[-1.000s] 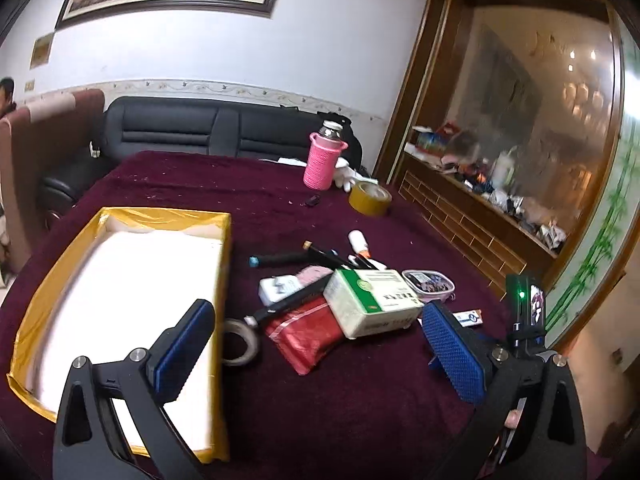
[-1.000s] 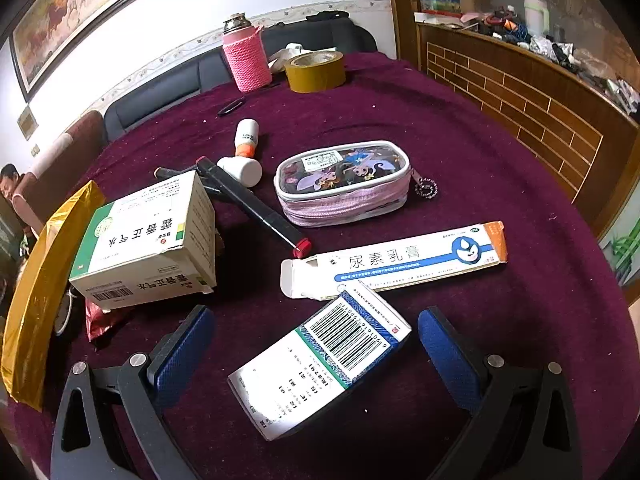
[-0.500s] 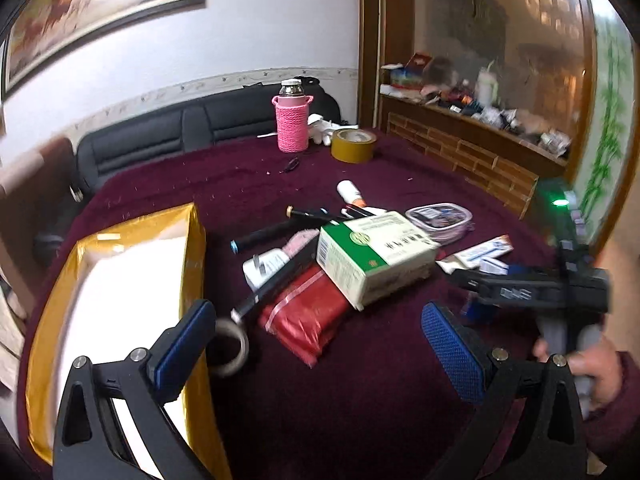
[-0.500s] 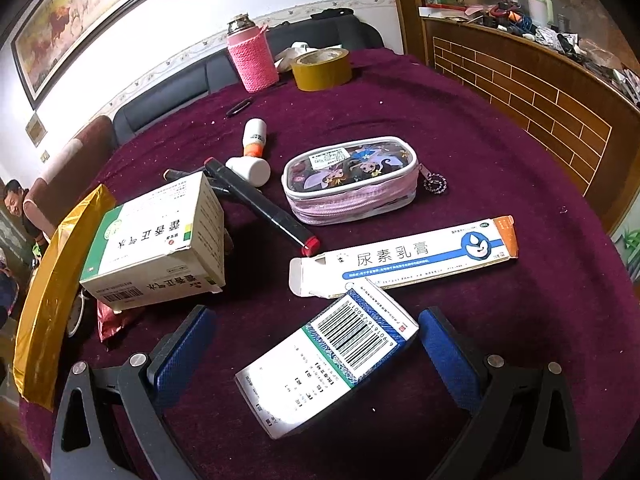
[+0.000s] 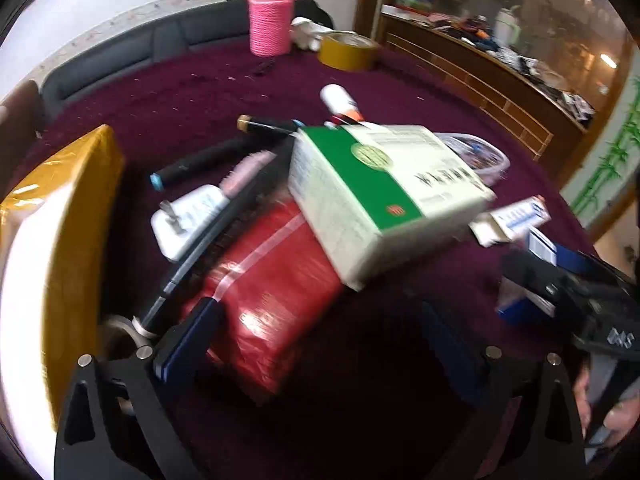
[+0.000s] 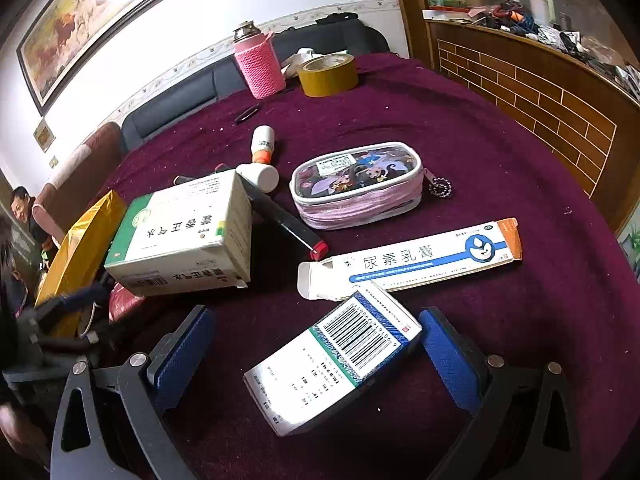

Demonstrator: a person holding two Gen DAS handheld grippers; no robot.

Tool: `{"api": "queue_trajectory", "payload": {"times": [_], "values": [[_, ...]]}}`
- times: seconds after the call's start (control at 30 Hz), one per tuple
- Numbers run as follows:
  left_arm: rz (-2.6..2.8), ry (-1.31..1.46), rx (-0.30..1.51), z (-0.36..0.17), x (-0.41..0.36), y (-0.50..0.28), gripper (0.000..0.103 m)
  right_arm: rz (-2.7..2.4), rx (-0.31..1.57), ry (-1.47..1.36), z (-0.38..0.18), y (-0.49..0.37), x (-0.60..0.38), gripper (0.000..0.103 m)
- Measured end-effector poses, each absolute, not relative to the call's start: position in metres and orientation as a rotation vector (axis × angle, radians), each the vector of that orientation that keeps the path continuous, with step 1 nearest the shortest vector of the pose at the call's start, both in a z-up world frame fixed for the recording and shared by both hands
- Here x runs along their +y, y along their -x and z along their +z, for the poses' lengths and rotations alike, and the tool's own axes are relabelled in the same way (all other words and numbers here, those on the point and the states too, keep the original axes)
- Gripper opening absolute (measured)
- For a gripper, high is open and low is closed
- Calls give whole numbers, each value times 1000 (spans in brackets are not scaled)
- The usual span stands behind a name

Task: Organize objects
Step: 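Grasp the black marker in the pile with the left gripper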

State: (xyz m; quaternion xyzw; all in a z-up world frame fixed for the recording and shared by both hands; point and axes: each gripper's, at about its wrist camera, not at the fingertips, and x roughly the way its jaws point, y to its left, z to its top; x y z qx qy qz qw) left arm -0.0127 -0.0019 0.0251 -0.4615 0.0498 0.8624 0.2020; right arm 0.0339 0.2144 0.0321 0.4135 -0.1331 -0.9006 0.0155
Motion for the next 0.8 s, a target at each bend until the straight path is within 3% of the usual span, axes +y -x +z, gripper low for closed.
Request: {"api": "queue_trajectory", "payload": {"times": [0.2,0.6,0.7,0.77,0.8], "values": [[2262,1220,7,44,-3,-13,91,-2791,-405,-1296,31,-33,213,103],[2530,1209,48,55,-43,-3,90,-2796,-430,-1293,31,-35,216,103],[2530,1254,85,46,-41,6,74,-2794,-434,-1295,31,-35,217,103],[2531,1291,101,41,-42,13,54,-2783,-429,-1304,30,-34,216,103],[2521,1310,105,41,-42,19,51,-2782,-427,-1305,30,-34,216,103]]}}
